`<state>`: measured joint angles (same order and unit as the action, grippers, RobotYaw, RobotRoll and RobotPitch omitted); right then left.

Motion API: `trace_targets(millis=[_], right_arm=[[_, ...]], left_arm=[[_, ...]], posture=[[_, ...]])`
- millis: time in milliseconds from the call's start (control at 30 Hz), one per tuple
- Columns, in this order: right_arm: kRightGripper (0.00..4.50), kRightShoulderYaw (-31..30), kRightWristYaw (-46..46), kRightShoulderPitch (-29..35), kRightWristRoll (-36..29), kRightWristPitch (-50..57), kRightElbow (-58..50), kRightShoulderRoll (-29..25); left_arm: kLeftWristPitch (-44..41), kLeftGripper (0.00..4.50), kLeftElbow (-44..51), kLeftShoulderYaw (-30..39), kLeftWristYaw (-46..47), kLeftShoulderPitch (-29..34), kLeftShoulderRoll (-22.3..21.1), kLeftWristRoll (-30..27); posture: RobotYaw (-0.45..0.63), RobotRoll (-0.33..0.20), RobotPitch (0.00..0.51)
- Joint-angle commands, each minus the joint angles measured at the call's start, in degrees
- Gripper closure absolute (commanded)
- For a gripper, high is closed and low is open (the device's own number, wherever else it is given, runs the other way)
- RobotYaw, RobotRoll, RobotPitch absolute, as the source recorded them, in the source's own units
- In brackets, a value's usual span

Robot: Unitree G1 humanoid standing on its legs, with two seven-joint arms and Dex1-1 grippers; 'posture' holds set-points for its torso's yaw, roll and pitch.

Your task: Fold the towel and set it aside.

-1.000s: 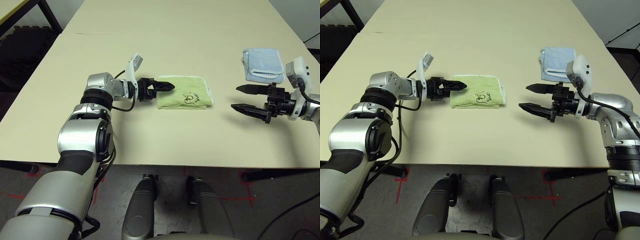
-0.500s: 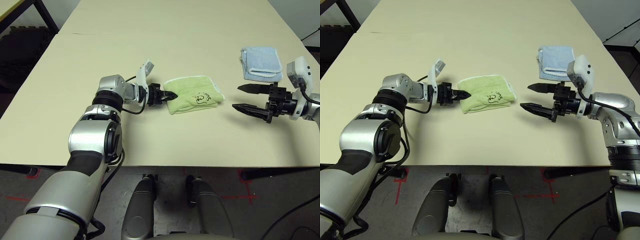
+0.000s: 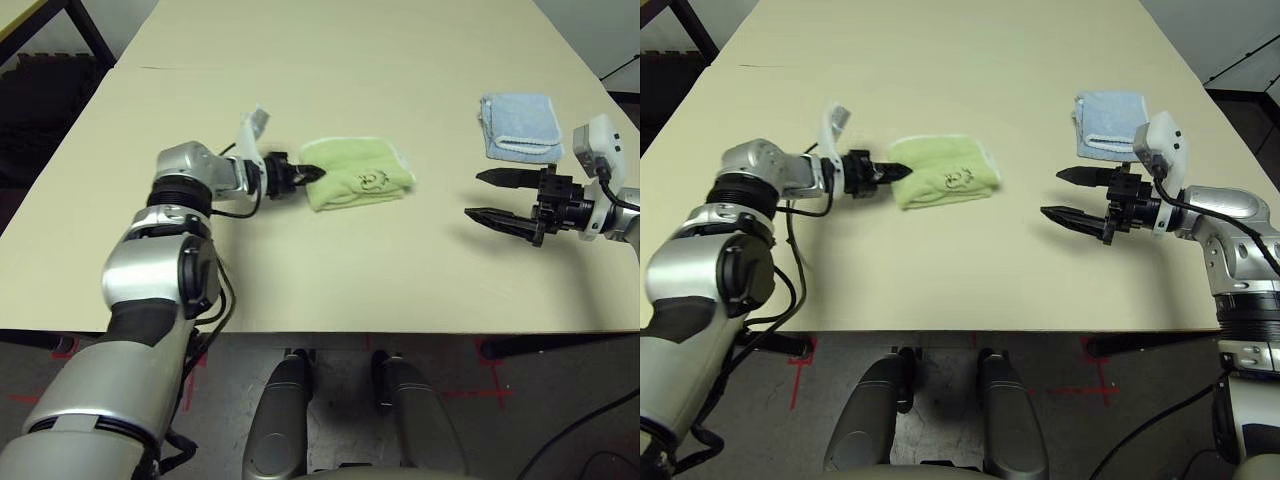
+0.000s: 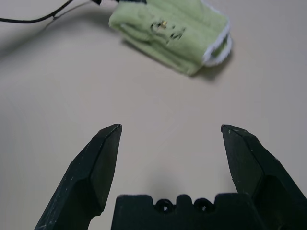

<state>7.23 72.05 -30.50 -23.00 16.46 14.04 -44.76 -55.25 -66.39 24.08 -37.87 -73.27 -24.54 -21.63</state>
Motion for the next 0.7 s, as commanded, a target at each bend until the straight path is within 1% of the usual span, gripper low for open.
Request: trace_targets(millis=[33, 200, 267, 467, 700], right_arm=[[0.0, -0.5, 0.1, -0.6, 0.3, -0.7, 0.9, 0.1], [0.0, -0.8, -0.1, -2.0, 0.5, -1.0, 1.8, 0.6], [0.0, -0.9, -0.1, -2.4, 0.5, -0.9, 1.8, 0.8], [0.0, -0.7, -0.1, -2.6, 0.3, -0.7, 1.4, 0.7], [0.0, -0.8, -0.2, -2.6, 0.4, -0.9, 1.5, 0.8]], left_arm=[[5.6, 4.49, -0.6, 5.9, 7.5, 1.5, -1.4, -3.7], [17.7, 4.49, -0.9, 14.7, 20.8, 3.7, -1.4, -8.5], [22.4, 4.49, -0.6, 16.8, 25.1, 5.1, -1.1, -9.5], [28.3, 4.49, 1.2, 17.6, 29.9, 8.6, -1.0, -10.1], [35.0, 4.49, 4.0, 19.7, 34.7, 11.9, -1.6, -12.1]], posture=[[0.07, 0.0, 0.194], [0.07, 0.0, 0.195], [0.07, 0.0, 0.196], [0.06, 0.0, 0.198], [0.07, 0.0, 0.201]])
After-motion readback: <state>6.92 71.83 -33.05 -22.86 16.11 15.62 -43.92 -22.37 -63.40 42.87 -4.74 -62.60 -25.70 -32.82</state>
